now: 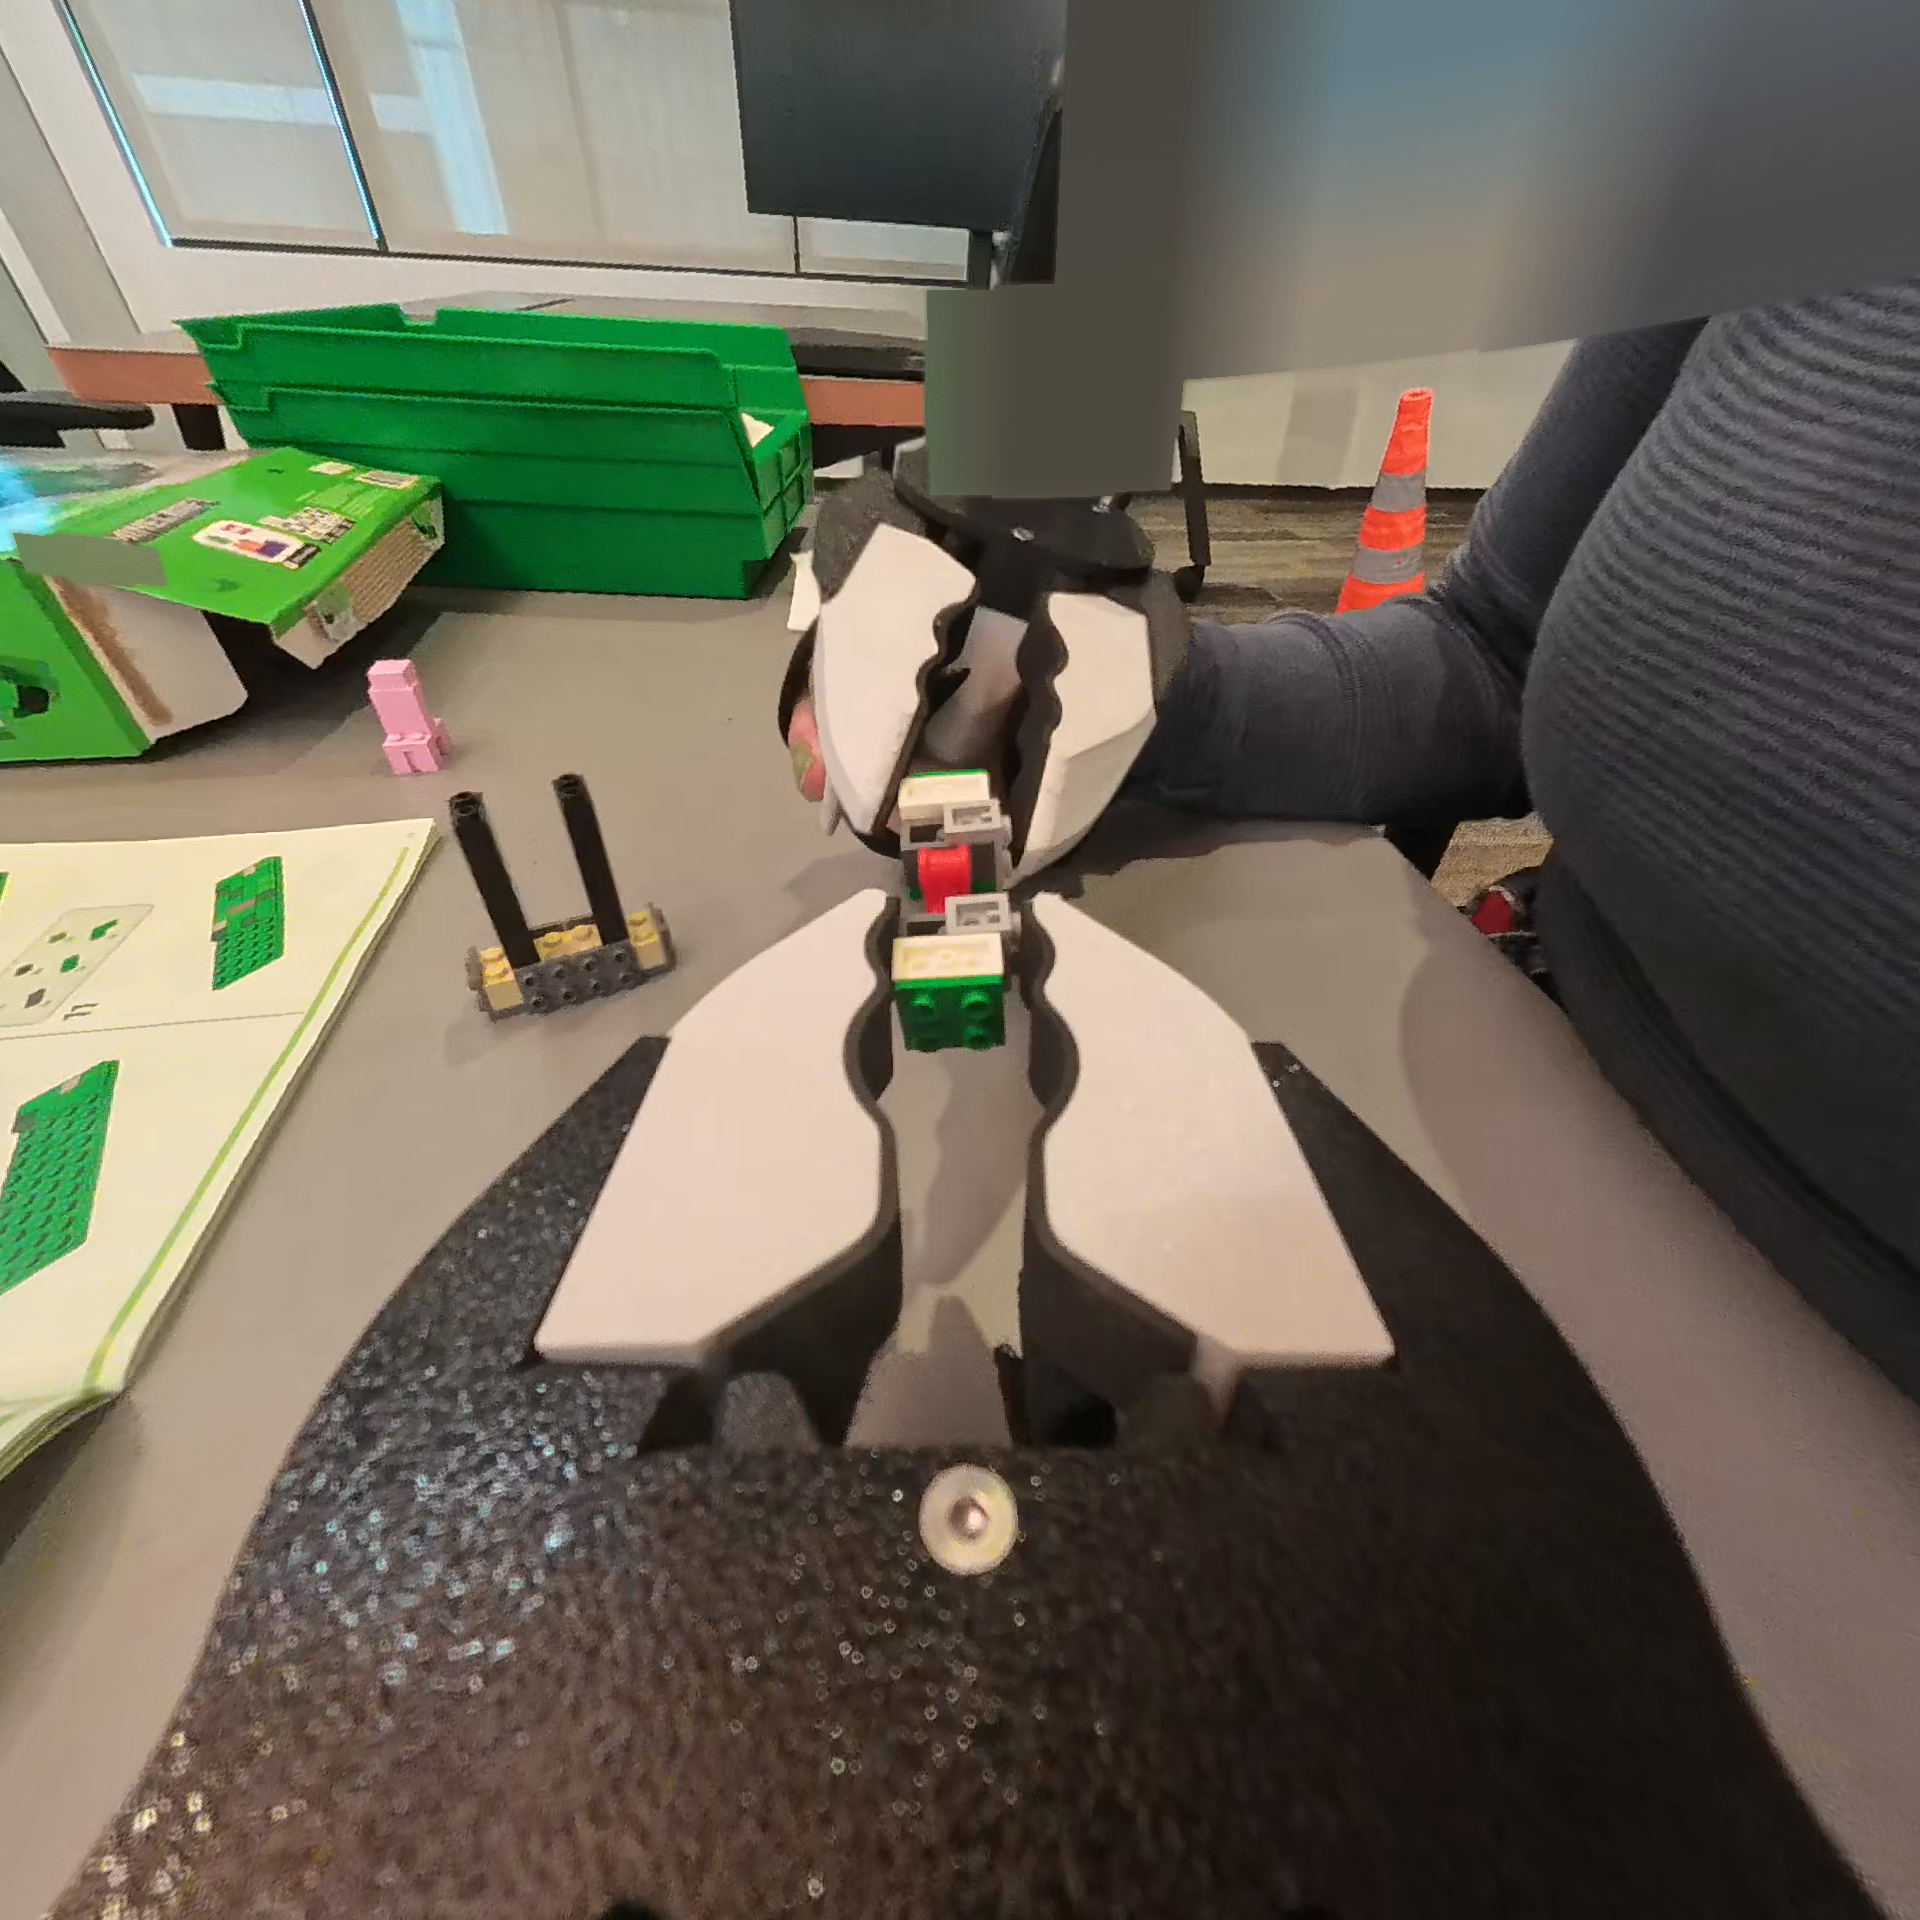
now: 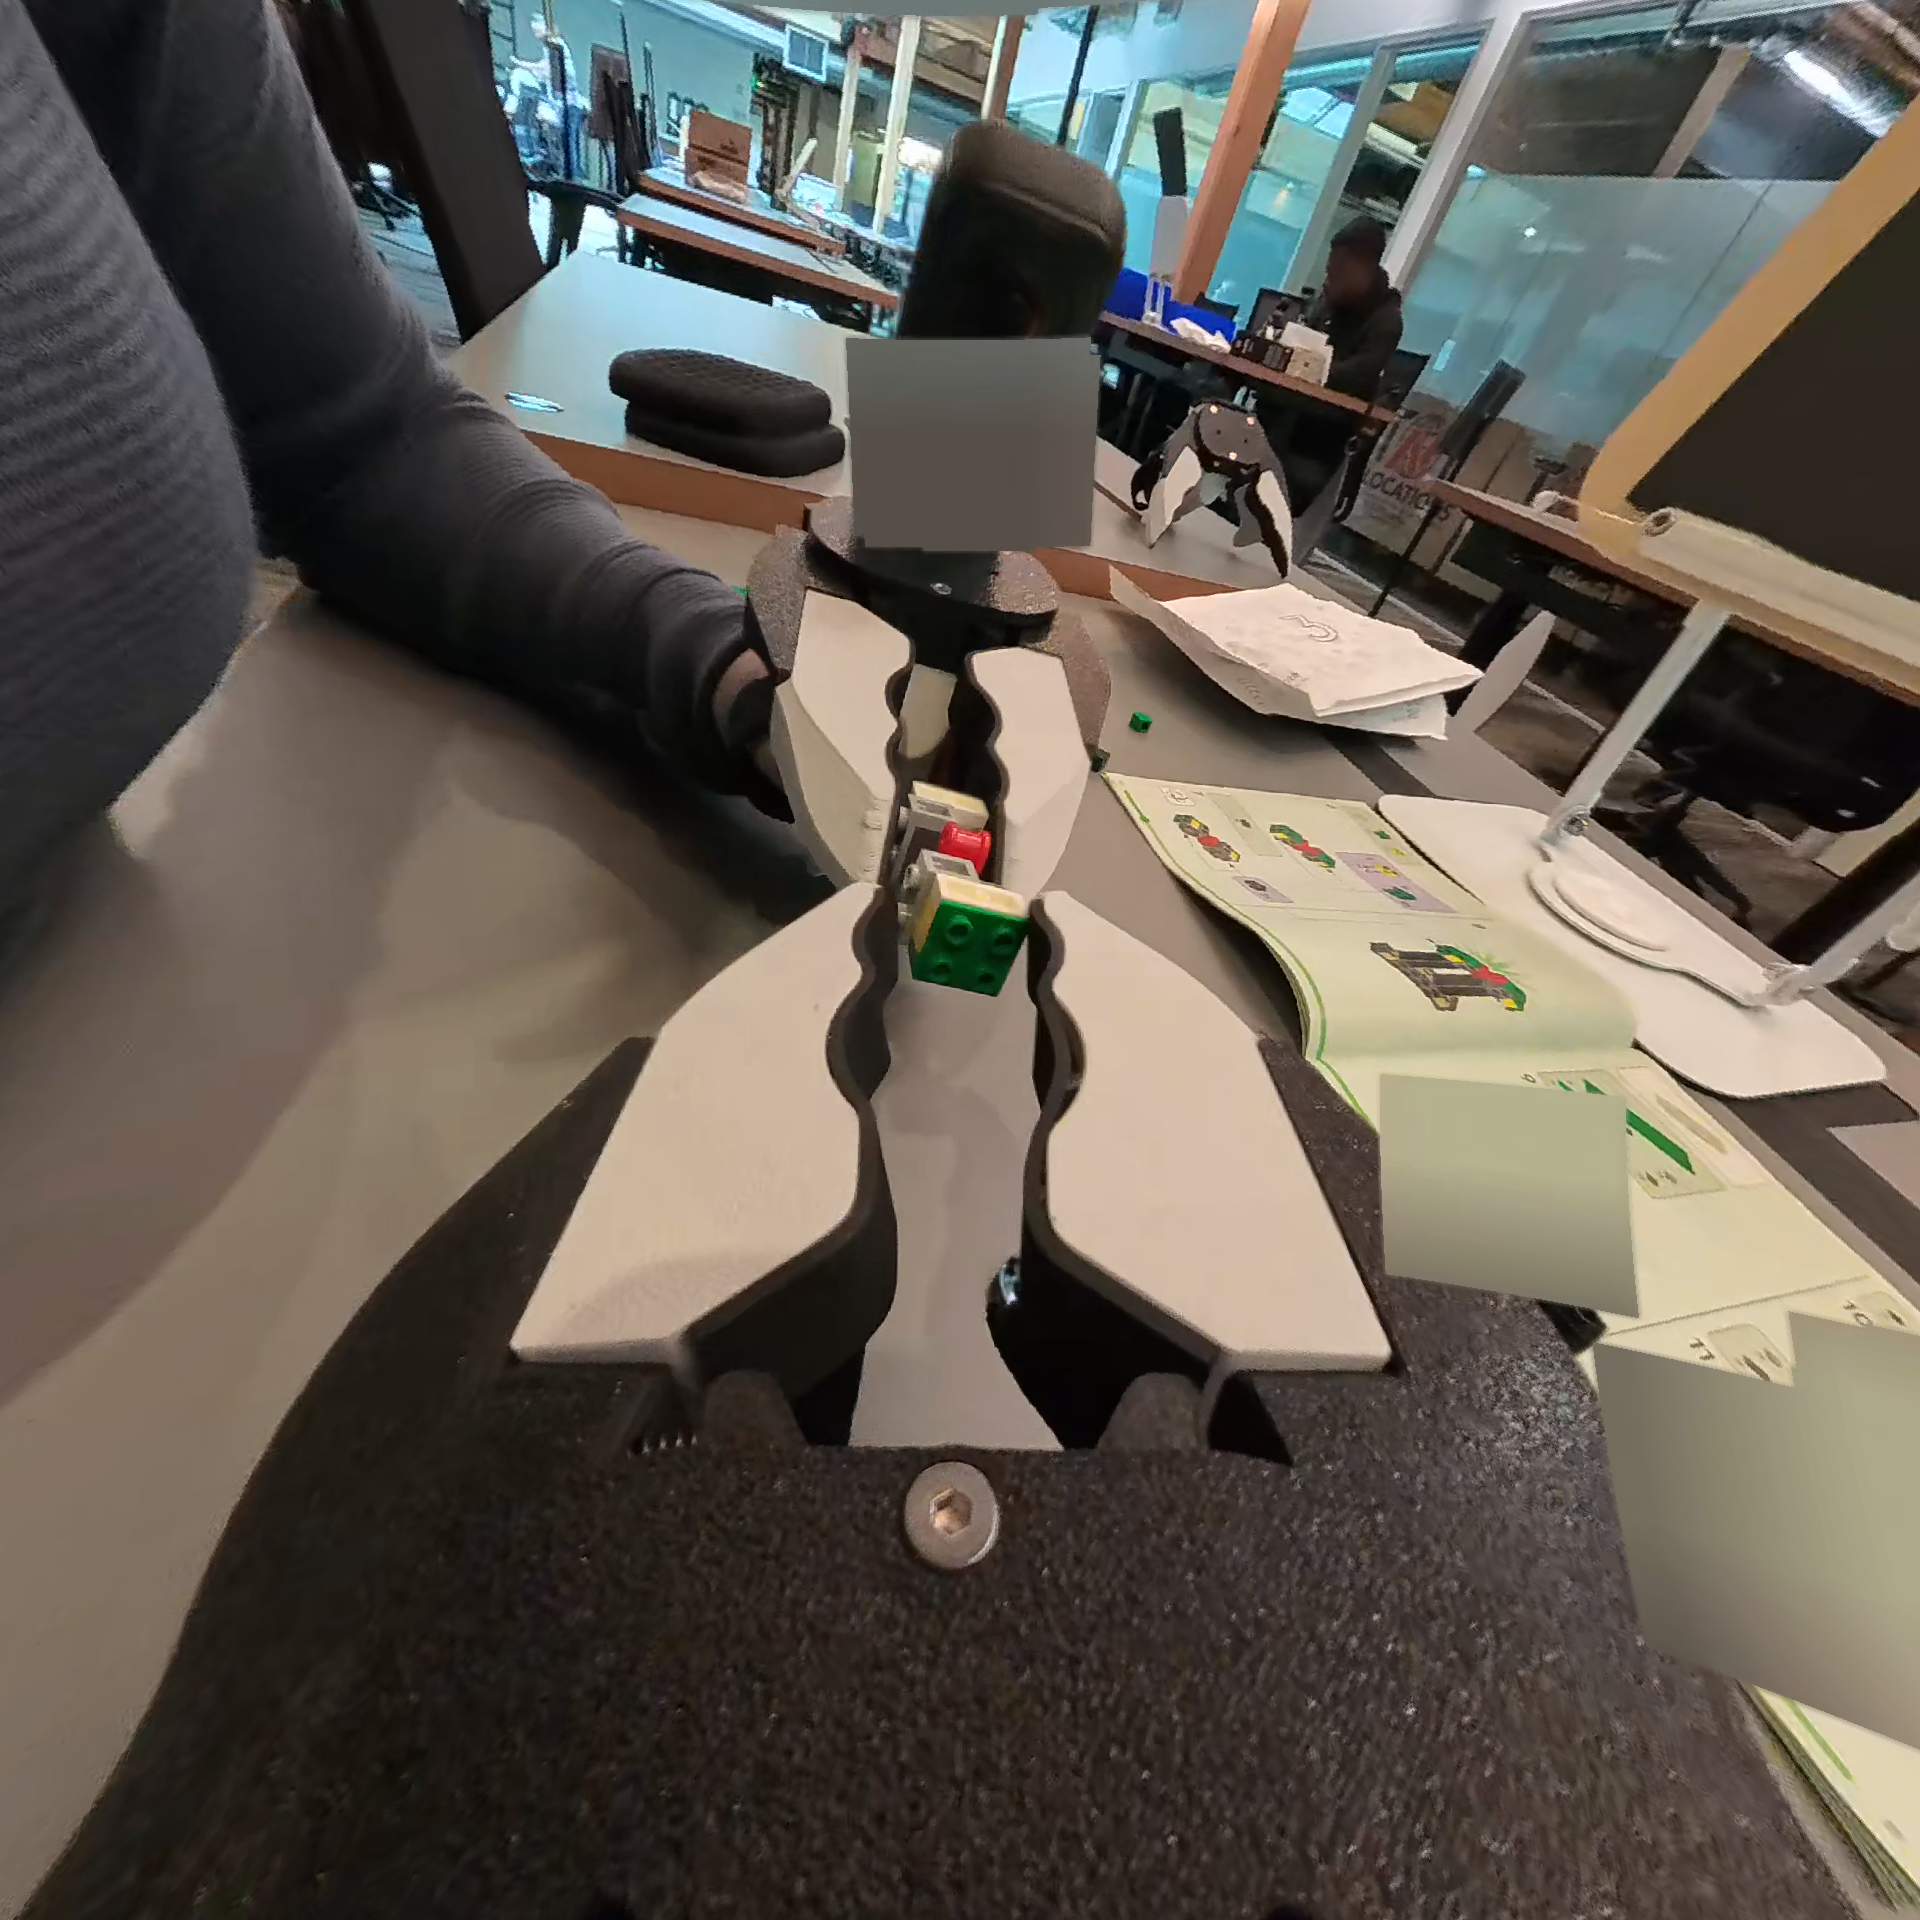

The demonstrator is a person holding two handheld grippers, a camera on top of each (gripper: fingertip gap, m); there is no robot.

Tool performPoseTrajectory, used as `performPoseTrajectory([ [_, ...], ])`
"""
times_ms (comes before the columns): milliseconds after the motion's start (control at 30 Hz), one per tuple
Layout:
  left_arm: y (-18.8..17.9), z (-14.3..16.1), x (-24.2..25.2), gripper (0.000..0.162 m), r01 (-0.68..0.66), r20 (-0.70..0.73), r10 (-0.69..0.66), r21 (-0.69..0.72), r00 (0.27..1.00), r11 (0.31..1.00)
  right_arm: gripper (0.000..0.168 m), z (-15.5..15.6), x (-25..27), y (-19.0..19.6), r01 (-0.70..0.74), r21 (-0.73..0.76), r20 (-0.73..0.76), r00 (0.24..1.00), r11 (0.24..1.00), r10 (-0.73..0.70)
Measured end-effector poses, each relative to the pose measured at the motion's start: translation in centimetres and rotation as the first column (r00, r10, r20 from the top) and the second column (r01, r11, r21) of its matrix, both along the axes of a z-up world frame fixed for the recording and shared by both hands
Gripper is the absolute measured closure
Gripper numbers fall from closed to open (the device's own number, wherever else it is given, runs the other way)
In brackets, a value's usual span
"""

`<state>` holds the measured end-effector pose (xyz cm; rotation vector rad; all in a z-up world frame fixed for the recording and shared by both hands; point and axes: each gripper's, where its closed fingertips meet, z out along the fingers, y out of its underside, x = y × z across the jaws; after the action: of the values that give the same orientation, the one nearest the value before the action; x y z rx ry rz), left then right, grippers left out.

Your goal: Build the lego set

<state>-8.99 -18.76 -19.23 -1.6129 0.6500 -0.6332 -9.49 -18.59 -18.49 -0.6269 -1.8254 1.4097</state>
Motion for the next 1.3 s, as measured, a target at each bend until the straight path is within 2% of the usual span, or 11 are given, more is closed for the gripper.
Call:
performPoseTrajectory([
  [100, 0.1, -0.4, -0.2, 0.141, -0.013, -0.025, 0.013, -0.003, 1.000, 1.000, 0.145, -0.4, -0.2, 0.1, 0.019, 0.018, 0.015, 1.000, 1.000, -0.020],
  [233, 0.3, -0.8, -0.4, 0.141, -0.038, -0.101, 0.040, 0.023, 0.994, 0.999, 0.145, -0.3, -0.2, 0.3, 0.013, -0.032, 0.044, 0.999, 0.999, -0.011],
  [433, 0.3, -1.5, -0.1, 0.141, -0.033, -0.182, 0.039, 0.036, 0.982, 0.999, 0.136, -1.3, -0.2, 0.1, 0.006, -0.018, 0.131, 0.991, 1.000, -0.004],
  [533, 0.3, -1.6, -0.1, 0.141, -0.038, -0.207, 0.047, 0.050, 0.977, 0.998, 0.146, -1.8, 0.0, -0.2, -0.008, 0.006, 0.161, 0.987, 1.000, 0.007],
  [733, 0.6, -1.6, -0.2, 0.135, -0.046, -0.190, 0.053, 0.039, 0.980, 0.998, 0.147, -1.2, 0.0, 0.1, 0.004, 0.019, 0.104, 0.995, 1.000, -0.006],
  [1133, 0.3, -0.7, -0.3, 0.141, -0.032, -0.129, 0.041, 0.068, 0.991, 0.997, 0.147, 0.0, 0.2, 0.0, -0.009, -0.033, 0.055, 0.998, 0.999, 0.011],
  [1200, 0.7, -0.6, -0.8, 0.141, -0.074, -0.122, 0.082, 0.068, 0.989, 0.995, 0.145, 0.0, -0.1, 0.7, 0.043, -0.032, 0.065, 0.997, 0.999, -0.041],
  [1300, 1.7, -1.3, -3.5, 0.142, -0.238, -0.184, 0.246, 0.062, 0.952, 0.969, 0.144, -0.6, -0.2, 3.5, 0.155, -0.012, 0.131, 0.980, 0.988, -0.152],
])
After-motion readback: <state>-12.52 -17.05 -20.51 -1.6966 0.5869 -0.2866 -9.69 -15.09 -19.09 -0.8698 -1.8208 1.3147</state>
